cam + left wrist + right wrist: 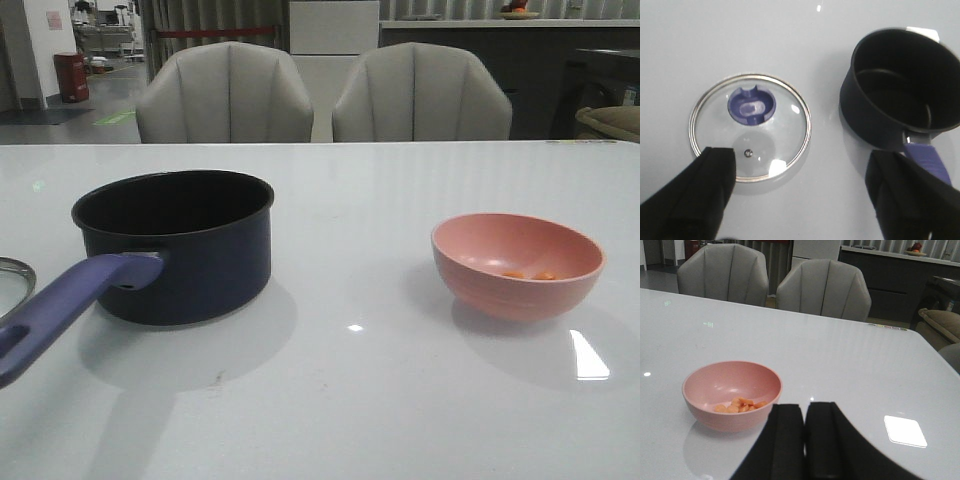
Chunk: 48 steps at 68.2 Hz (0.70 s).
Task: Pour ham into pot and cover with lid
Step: 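Hold the glass lid aside beside the saucepan with the left gripper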
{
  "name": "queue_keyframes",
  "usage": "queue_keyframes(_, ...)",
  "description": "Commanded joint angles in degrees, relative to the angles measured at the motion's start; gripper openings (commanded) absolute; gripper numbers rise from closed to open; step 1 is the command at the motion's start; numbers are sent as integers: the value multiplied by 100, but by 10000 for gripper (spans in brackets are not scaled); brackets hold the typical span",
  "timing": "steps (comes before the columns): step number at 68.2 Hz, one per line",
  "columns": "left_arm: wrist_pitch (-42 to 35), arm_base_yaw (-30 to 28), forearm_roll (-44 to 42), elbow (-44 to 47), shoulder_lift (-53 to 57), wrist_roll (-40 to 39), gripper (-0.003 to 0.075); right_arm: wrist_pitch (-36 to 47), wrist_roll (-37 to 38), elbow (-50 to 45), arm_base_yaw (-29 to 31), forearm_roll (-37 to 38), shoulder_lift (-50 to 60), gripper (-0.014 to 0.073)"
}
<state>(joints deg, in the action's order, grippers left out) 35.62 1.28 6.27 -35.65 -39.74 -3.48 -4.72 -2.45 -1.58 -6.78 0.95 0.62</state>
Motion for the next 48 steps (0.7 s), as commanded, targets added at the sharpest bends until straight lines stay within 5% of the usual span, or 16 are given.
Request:
queue_keyframes(1, -544, 172, 90, 14, 573, -5, 562, 472, 0, 37, 2, 60, 112, 158)
queue_keyframes(38, -665, 1031, -91, 1259, 3513, -5, 562, 641, -23, 37, 2, 60, 112, 158)
queue_keyframes(48, -890, 1030, -91, 1393, 3632, -5, 562, 1473, -4, 67, -5, -142, 106, 158)
